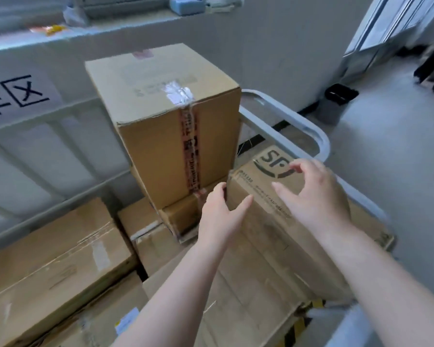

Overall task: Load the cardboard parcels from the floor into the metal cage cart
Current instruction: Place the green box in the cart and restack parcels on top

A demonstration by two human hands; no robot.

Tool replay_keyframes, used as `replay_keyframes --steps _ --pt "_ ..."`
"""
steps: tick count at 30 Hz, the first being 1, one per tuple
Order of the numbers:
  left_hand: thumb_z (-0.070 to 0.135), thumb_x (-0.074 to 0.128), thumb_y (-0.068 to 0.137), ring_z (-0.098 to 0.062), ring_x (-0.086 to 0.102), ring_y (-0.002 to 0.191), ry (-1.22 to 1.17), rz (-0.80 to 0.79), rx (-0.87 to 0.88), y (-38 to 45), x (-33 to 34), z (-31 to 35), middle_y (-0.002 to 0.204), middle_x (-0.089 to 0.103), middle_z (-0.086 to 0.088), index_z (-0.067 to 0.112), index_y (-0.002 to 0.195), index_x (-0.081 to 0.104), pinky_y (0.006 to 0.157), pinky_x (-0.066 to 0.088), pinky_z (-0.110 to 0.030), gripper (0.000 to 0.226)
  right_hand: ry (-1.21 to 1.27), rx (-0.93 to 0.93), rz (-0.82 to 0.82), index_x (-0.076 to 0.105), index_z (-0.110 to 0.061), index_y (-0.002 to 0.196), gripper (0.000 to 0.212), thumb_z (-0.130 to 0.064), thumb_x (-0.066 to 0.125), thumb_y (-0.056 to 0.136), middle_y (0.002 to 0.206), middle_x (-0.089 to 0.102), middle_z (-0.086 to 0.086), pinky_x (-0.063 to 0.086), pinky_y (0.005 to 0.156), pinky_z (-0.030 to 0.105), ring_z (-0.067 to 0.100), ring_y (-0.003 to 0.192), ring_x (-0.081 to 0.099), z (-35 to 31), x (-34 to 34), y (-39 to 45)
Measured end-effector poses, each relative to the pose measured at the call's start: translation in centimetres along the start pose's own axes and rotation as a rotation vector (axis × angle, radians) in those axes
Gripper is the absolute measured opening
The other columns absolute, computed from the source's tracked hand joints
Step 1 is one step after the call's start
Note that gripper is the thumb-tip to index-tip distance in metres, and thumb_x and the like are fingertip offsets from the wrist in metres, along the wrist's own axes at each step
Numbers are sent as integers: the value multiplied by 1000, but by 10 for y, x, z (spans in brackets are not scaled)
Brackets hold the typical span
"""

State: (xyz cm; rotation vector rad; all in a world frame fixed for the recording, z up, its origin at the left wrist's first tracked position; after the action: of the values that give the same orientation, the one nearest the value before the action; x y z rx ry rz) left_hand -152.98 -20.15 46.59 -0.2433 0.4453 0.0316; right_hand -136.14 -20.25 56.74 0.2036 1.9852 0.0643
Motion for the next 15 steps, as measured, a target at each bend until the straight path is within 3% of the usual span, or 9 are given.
replay_keyframes --steps 4,7,11,15 --pt "57 64 76 -20 44 133 -70 -14 -67 30 26 15 147 41 2 24 146 28 107 43 -44 85 -190 248 -275 28 -14 143 93 -69 59 74 145 36 10 37 102 46 31 131 36 70 6 25" --pt "49 65 81 -21 33 141 52 5 -105 50 29 17 156 27 1 23 152 15 113 35 -42 91 -326 234 -466 14 -12 149 123 -84 57 59 154 21 12 27 112 47 31 140 24 87 34 19" --pt "41 69 80 -22 45 131 114 4 -184 56 16 11 146 41 -3 17 146 29 104 43 -37 81 -319 141 -433 1 -10 151 134 -91 47 56 158 2 14 5 119 46 31 146 3 77 56 4" --pt "40 67 79 -19 55 112 69 178 -293 17 -20 -13 132 51 -1 16 133 44 90 50 -37 64 -261 -12 -451 0 -14 152 131 -91 46 56 158 -1 10 -2 119 42 29 146 -2 56 65 -12"
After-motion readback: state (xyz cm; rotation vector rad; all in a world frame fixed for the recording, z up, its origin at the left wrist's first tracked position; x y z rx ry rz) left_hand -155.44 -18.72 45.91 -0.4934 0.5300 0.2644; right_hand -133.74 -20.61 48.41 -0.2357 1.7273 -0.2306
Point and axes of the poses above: each hand's wrist, its own y-axis towards the middle knuckle, its own x-axis out of the palm, z = x × y, the point moved 8 cm from there along y, towards the middle knuckle
